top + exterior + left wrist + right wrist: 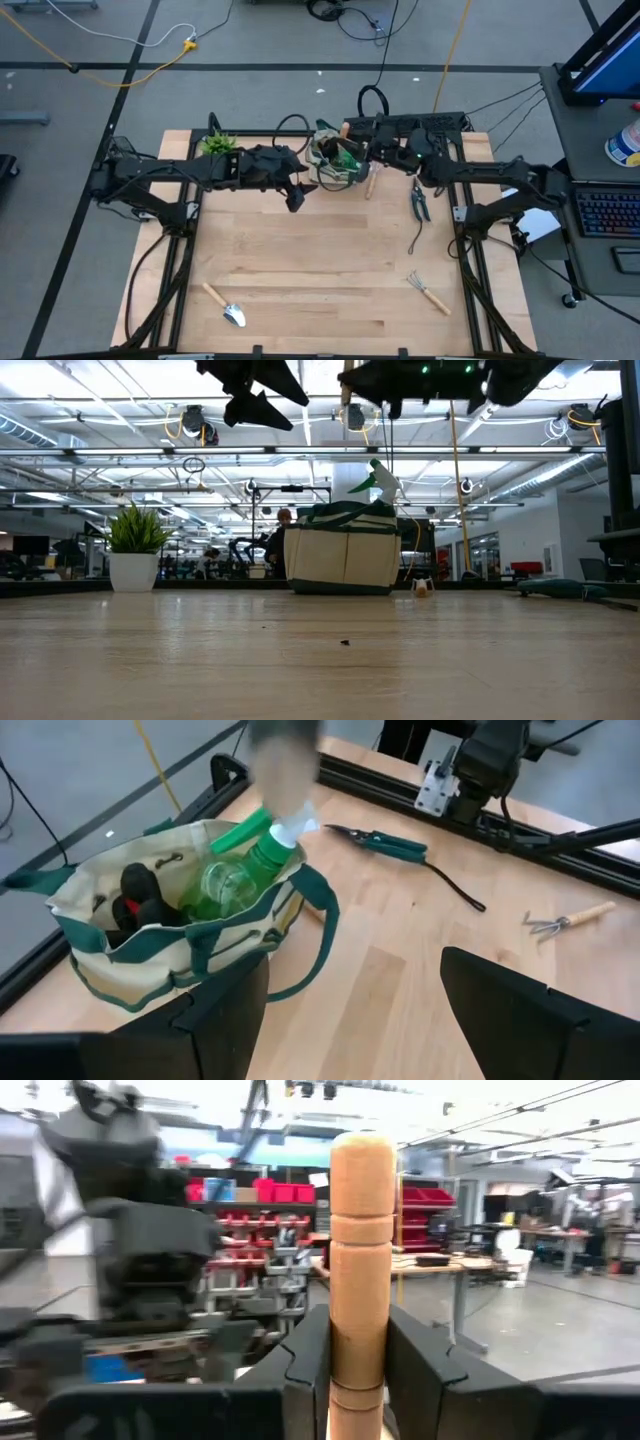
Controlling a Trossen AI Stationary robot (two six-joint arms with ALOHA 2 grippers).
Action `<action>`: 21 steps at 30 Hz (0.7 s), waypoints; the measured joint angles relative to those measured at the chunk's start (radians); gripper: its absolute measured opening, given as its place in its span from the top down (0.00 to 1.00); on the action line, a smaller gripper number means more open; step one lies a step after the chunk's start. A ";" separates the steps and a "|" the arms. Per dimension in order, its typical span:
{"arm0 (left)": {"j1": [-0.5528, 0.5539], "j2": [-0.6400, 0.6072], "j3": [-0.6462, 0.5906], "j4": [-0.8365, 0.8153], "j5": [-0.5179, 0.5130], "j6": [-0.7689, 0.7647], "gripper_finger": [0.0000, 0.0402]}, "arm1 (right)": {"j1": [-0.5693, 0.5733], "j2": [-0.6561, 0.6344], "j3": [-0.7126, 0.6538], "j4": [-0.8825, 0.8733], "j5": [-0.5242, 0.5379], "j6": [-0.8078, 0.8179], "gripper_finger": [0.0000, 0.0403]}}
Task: Pick & Place Garden tools in Gardening bag
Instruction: Put the top brown trowel into the gardening bag
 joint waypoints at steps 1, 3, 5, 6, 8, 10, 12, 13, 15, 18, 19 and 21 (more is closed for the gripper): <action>0.003 0.000 -0.010 0.022 0.002 0.003 0.26 | -0.008 0.019 0.000 0.025 0.000 0.000 0.85; 0.010 0.000 -0.047 0.085 0.016 0.004 0.26 | -0.029 0.054 0.000 0.069 0.000 0.000 0.85; 0.022 -0.014 -0.101 0.162 0.049 -0.001 0.26 | -0.049 0.082 0.000 0.107 -0.001 0.000 0.85; 0.029 -0.023 -0.133 0.198 0.063 -0.007 0.26 | -0.061 0.095 0.000 0.118 -0.001 0.000 0.85; 0.043 -0.034 -0.191 0.314 0.095 -0.028 0.26 | -0.082 0.113 0.000 0.124 -0.001 0.000 0.85; 0.056 -0.054 -0.259 0.360 0.121 -0.043 0.26 | -0.100 0.127 0.000 0.128 -0.002 0.000 0.85; 0.064 -0.065 -0.311 0.432 0.133 -0.059 0.26 | -0.114 0.141 0.000 0.132 -0.003 -0.016 0.85; 0.067 -0.079 -0.338 0.454 0.133 -0.070 0.26 | -0.121 0.146 0.000 0.128 -0.005 -0.028 0.85; 0.072 -0.105 -0.387 0.500 0.133 -0.087 0.26 | -0.135 0.150 0.000 0.121 -0.008 -0.052 0.85; 0.073 -0.143 -0.458 0.557 0.131 -0.109 0.26 | -0.163 0.149 0.000 0.116 -0.008 -0.052 0.85; 0.072 -0.154 -0.477 0.584 0.132 -0.114 0.26 | -0.173 0.149 0.000 0.109 -0.008 -0.046 0.85; 0.072 -0.178 -0.513 0.619 0.133 -0.132 0.26 | -0.190 0.150 0.000 0.098 -0.009 -0.038 0.85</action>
